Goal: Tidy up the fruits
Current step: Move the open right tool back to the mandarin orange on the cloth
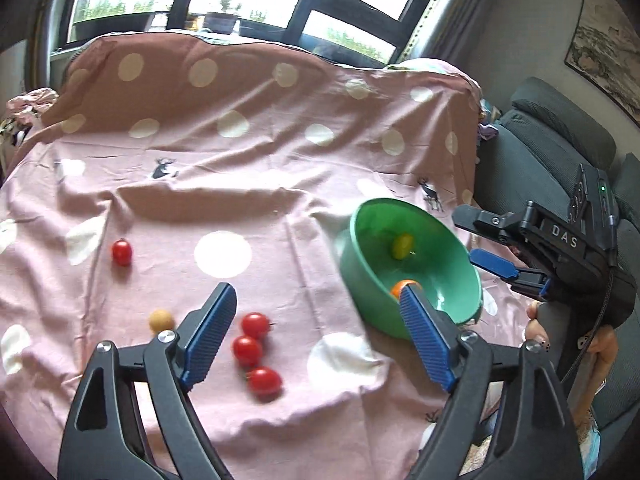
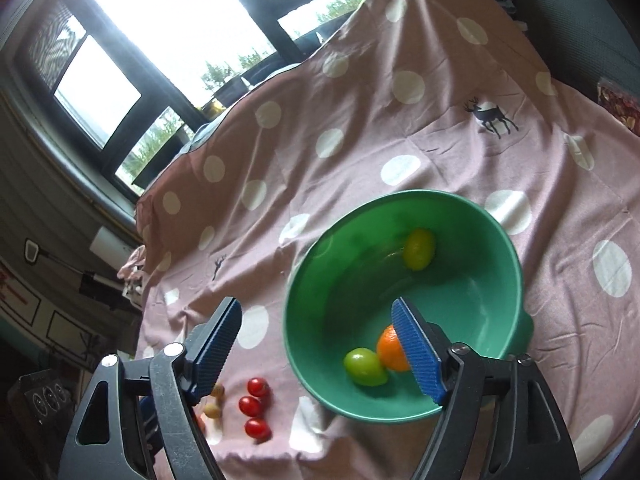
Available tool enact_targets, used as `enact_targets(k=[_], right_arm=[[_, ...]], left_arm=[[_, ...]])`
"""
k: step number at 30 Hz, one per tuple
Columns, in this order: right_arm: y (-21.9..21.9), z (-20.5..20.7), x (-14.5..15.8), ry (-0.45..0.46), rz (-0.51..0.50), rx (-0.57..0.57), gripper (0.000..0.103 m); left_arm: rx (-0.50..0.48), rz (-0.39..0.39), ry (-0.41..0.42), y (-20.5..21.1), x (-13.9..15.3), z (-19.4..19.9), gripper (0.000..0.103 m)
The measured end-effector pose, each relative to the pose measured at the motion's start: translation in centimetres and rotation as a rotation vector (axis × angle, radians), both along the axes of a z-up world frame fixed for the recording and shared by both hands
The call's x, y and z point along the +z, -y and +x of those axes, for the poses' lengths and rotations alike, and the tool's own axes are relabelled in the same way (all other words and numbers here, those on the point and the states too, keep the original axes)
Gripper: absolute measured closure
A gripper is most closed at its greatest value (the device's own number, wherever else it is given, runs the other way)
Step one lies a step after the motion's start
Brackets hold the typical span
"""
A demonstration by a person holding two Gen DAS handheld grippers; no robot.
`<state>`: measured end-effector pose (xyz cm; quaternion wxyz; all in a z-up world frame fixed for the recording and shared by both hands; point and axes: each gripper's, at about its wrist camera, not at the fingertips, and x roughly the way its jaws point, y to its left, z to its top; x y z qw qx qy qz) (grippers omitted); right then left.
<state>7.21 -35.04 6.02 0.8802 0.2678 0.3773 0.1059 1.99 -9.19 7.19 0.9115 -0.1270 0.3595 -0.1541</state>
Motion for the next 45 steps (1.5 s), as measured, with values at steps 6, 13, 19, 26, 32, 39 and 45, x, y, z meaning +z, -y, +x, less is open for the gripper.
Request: enact_targets(k=[6,13,19,26,32,39,45], right_arm=[[-4.8,0.3,0.1,0.0,-0.092,0.099,0.016],[-10.4,0.3,-0.6,0.013,-0.2,0.188,0.016],[-13.8,0.0,-1.6,0.015,-0.218,0.276,0.016],[-17.0,-0.4,-3.2,-0.018,-0.179,0.363,0.016],[-20.1,-1.1,-4.4,-0.063,-0.107,0.492,0.016],[-23.1,-2.1,-5.8,-0.114,-0.062,0.587,0.025],[-24.2,-2.0,-7.1,-0.162,-0.078,0.61,0.044]], left_arm=[[0.165,-0.019,-0.006,-6.7,-1.4,-1.3,0.015],[0.266,-0.088,-0.05,-11.9,-3.9,-1.3,0.015],[0.331,-0.097,-0.055,-13.9,-3.8,-1.5,0.015],[0.406,-0.08,-0.052,-15.6,-3.5,-2.1,0.015],[0.438,-0.113,-0.085,-17.4,-4.3,-1.9,0.015],[0.456,-0.116,-0.088,-17.9,-4.3,-2.1,0.015],[0.475,-0.126,-0.105,-18.4,-4.5,-2.0,0.015]])
